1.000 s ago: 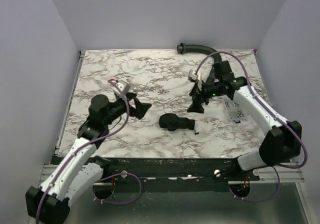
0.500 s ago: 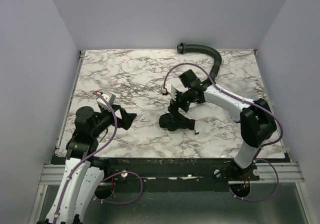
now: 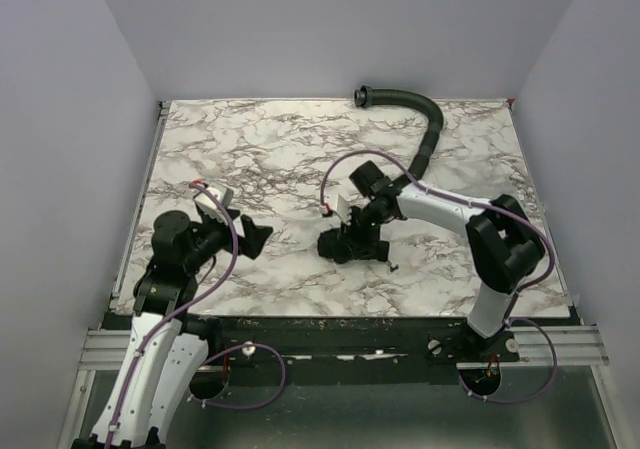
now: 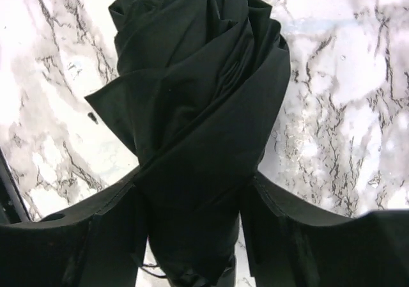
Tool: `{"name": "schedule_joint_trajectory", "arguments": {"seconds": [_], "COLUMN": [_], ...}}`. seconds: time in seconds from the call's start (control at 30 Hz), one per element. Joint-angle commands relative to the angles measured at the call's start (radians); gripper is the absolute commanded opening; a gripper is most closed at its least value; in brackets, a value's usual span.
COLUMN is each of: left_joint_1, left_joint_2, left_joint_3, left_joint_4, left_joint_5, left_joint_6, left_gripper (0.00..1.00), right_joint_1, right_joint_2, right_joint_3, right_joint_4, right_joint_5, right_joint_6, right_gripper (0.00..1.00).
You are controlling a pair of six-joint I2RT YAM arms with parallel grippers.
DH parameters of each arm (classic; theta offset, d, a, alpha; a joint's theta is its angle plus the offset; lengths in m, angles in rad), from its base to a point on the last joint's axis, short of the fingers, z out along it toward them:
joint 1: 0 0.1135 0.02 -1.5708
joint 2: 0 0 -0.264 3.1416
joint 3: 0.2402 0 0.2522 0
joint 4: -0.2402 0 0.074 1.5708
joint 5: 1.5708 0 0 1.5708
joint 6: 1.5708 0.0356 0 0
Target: Put away the umbrella
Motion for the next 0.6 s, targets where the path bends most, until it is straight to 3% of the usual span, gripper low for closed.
{"name": "schedule_joint_trajectory", "arguments": {"seconds": [0.0,0.17,0.43,0.57], "left_joint_1": [0.007,0.007,0.007,0.008], "left_joint_2": [-0.016,-0.022,-0.021,-0.019], "left_joint_3": [0.006,0.006,0.005,0.006], "left_joint_4": [-0.011,-0.011,-0.018,-0.019], "left_joint_5": [-0.011,-0.009,-0.034,-0.044], "left_joint_6": [0.013,0.013,0.017,0.019], "left_gripper": [0.98,0.98,0.98,0.98], "right_joint_1": [0.001,-0.036,-0.202,-0.224], "right_joint_2": [0.021,0.026,0.164,0.247], "right_joint_3": [0.036,0.095,0.226,0.286], "right_joint_4": [0.048,0.150,0.415,0.464], "right_joint_5": [0.026,-0.025,0.104,0.070], "right_joint_6": [0.096,0.385,1.183,1.380], "right_gripper": [0.48,0.30,0.31,0.34]}}
